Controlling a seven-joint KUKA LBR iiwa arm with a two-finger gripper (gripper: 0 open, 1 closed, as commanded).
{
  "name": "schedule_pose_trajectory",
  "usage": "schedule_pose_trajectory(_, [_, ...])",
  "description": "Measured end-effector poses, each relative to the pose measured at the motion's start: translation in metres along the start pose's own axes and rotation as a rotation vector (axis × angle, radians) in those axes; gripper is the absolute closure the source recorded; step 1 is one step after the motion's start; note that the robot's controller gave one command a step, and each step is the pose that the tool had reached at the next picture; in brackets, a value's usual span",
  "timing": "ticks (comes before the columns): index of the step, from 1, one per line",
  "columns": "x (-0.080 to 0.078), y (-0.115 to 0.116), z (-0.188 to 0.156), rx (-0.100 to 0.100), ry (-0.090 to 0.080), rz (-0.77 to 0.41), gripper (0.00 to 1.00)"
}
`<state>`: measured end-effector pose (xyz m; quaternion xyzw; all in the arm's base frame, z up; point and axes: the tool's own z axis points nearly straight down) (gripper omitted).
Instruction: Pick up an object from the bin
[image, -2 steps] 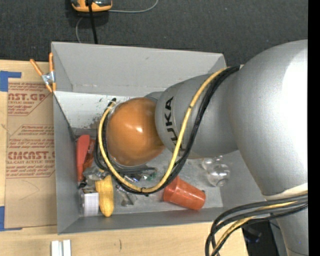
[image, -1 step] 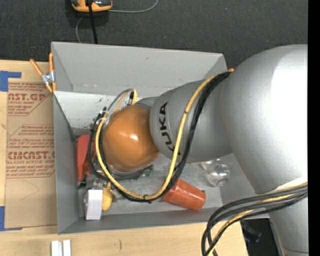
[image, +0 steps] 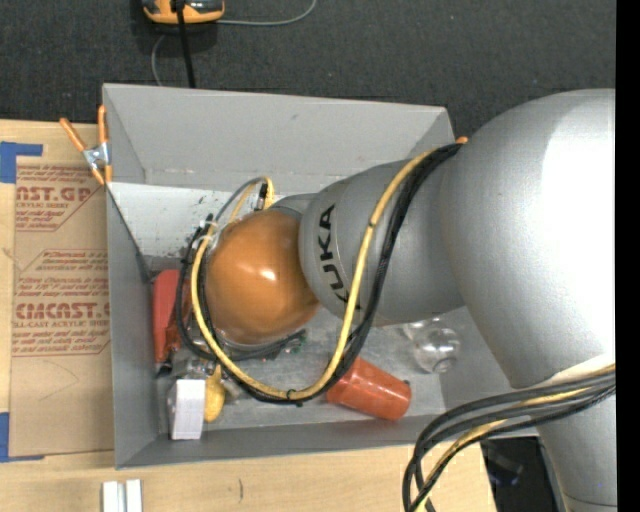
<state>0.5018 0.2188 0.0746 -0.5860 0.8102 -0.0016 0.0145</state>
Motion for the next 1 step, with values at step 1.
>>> schedule_pose_trajectory(1, [0.0,0.0,-0.0012,0.0,-0.001,0.001,1.0])
